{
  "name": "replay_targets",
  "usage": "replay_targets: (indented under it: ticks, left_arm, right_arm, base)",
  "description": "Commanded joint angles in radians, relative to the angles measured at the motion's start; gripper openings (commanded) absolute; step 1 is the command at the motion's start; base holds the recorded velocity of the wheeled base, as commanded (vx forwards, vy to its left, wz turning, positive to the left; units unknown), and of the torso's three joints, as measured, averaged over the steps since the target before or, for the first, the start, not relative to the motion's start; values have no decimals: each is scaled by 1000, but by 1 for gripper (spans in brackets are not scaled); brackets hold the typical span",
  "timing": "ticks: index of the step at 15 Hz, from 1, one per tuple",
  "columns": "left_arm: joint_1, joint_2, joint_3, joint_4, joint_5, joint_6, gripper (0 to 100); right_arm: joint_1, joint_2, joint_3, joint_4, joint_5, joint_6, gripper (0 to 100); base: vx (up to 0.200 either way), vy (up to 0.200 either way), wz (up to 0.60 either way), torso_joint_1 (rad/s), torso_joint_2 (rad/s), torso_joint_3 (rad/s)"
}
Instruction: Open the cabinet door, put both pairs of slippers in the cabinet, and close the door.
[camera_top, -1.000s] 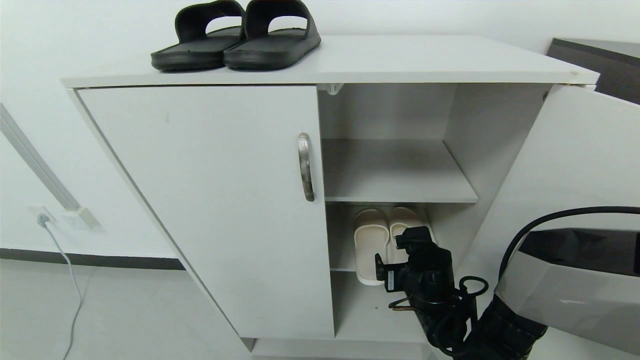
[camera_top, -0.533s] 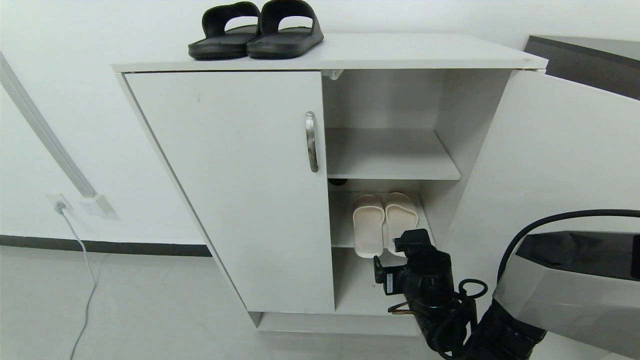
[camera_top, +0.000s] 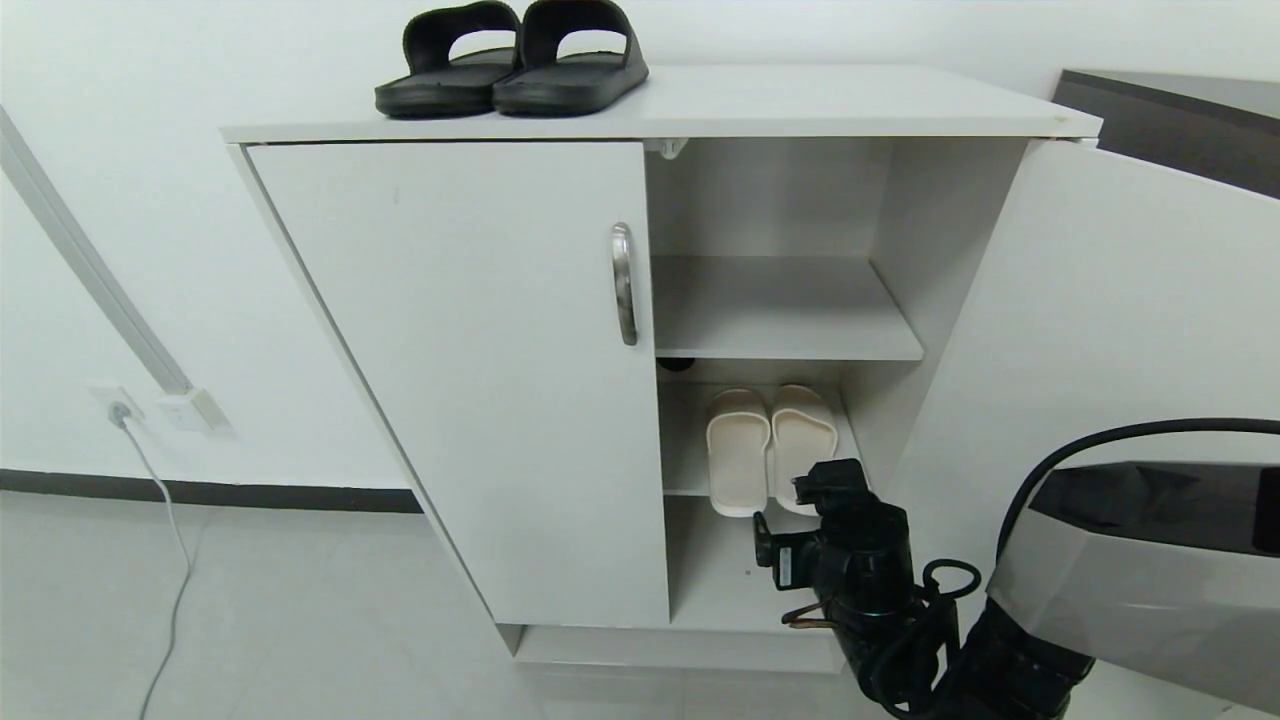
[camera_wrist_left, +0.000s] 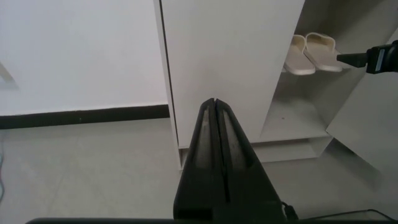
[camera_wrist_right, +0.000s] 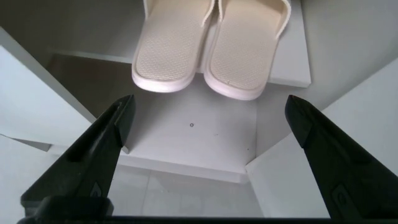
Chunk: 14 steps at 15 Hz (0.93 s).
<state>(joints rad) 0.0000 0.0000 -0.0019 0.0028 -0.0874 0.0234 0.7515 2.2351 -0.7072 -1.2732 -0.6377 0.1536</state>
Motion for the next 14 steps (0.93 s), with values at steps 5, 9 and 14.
replay_targets:
  ticks: [5, 9, 14]
  left_arm:
    - [0, 2, -1, 0, 0, 1, 0]
    - [0, 2, -1, 0, 0, 1, 0]
    - [0, 0, 0, 0, 0, 4, 0]
  right_arm:
    - [0, 6, 0, 0, 3, 0, 100]
    - [0, 8, 5, -14, 1, 1, 100]
    - [16, -66, 29, -28, 0, -22, 100]
  base:
    - [0, 0, 0, 0, 0, 86]
    - [0, 0, 0, 1, 4, 189]
    - [0, 0, 0, 1, 2, 112]
